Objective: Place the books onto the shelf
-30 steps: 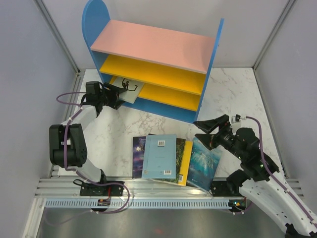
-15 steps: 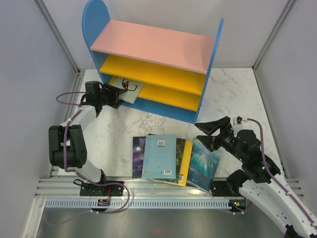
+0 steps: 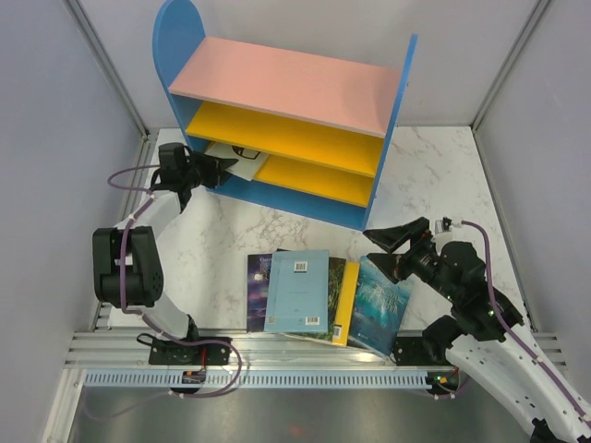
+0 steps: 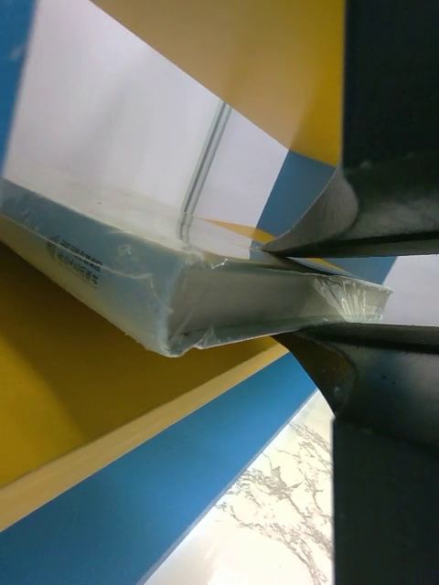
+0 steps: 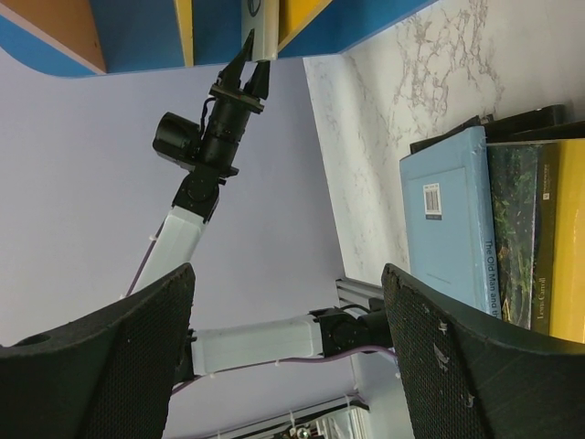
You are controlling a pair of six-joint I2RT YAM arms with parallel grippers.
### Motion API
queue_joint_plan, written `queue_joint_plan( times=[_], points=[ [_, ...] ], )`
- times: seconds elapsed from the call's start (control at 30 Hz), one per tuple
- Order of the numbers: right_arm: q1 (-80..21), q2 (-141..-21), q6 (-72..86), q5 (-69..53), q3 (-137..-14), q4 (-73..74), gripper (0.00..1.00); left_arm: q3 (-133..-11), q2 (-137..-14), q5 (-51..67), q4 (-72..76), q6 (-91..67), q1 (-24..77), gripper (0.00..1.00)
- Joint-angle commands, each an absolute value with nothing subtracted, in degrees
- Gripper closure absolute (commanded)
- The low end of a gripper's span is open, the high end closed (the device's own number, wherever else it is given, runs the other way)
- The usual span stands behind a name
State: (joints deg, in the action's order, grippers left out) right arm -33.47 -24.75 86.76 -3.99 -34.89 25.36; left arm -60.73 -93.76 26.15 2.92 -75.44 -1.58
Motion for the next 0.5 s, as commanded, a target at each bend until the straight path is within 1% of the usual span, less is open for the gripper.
queue_joint_plan(
  times=[0.0, 0.13, 0.2, 0.23, 0.27, 0.33, 0.37, 0.43, 0.47],
  points=[
    [-33.4, -25.2, 86.0, -3.0, -34.8, 25.7, 0.13, -60.4, -98.1, 19.3, -9.3, -76.8, -1.1, 0.98],
    [-33.3, -26.0, 85.5, -3.1, -35.2, 25.7, 0.13, -60.7, -98.3, 16.1, -13.3, -78.0, -1.1, 0.97],
    [-33.3, -26.3, 85.2, -3.1, -35.3, 25.6, 0.13, -61.2, -98.7, 16.4, -14.6, -77.6, -1.1, 0.85],
    [-33.3, -26.6, 85.1, -3.1, -35.4, 25.7, 0.13, -61.5, -99.2, 17.5, -15.3, -76.9, -1.1, 0.81],
    [-33.4, -26.8, 85.0, -3.3, -35.5, 25.7, 0.12, -62.3, -99.4, 17.9, -17.2, -76.4, -1.1, 0.77],
    [-33.4, -27.2, 84.7, -3.4, -35.6, 25.6, 0.13, -62.7, -98.9, 18.7, -18.5, -74.8, -1.1, 0.73],
    [-33.3, -27.3, 84.6, -3.5, -35.6, 25.7, 0.13, -62.7, -98.4, 18.8, -19.9, -74.3, -1.1, 0.67],
    [-33.3, -27.3, 84.6, -3.6, -35.6, 25.7, 0.13, -63.1, -97.7, 18.1, -21.8, -72.2, -1.3, 0.61],
    [-33.3, -27.3, 84.6, -3.6, -35.4, 25.7, 0.13, -64.1, -97.0, 17.5, -23.1, -71.4, -1.2, 0.51]
  ],
)
